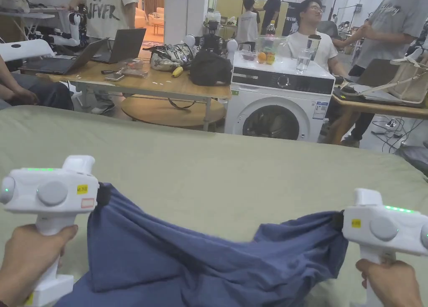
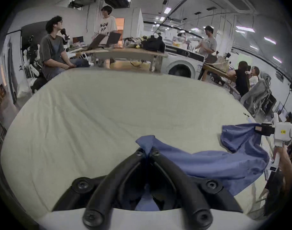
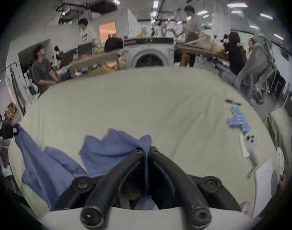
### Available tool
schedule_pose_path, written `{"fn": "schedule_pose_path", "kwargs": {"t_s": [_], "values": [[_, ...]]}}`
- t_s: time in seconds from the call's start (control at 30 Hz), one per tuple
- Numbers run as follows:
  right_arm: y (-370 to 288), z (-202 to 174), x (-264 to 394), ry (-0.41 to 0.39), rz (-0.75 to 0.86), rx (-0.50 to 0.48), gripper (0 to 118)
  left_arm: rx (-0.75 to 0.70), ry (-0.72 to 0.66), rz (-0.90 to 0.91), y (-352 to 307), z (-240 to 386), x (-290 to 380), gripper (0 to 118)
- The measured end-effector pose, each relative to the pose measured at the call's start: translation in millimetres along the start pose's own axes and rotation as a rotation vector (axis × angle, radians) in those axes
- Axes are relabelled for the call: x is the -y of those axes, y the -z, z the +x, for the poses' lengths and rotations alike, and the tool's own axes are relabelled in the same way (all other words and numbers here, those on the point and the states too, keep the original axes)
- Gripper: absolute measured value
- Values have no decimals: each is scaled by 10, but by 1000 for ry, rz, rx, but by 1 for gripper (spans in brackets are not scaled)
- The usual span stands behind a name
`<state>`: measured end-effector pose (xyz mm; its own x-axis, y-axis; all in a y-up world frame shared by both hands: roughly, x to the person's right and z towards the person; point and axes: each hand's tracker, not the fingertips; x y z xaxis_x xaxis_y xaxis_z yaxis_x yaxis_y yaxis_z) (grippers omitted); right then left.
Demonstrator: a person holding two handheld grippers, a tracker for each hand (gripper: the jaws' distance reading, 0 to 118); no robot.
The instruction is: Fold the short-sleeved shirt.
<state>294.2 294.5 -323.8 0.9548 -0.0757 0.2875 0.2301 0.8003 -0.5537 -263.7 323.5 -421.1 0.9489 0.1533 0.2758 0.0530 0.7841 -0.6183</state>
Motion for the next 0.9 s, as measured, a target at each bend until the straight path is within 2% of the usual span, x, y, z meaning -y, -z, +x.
{"fn": "schedule_pose_path", "kwargs": {"t_s": [0.2, 0.33, 0.5, 0.9], "values": [[-376, 6, -520, -18, 114, 9, 0, -30, -10, 93, -387, -96, -511, 0], [-677, -206, -835, -55, 203, 10, 0, -53, 21, 144, -573, -71, -894, 0], [-888, -395, -1224, -49, 285, 17, 0, -80, 36, 181, -717, -39, -1274, 0], [-977, -664, -2226, -91, 414, 47, 0, -121, 33, 276, -917, -54, -2216, 0]]}}
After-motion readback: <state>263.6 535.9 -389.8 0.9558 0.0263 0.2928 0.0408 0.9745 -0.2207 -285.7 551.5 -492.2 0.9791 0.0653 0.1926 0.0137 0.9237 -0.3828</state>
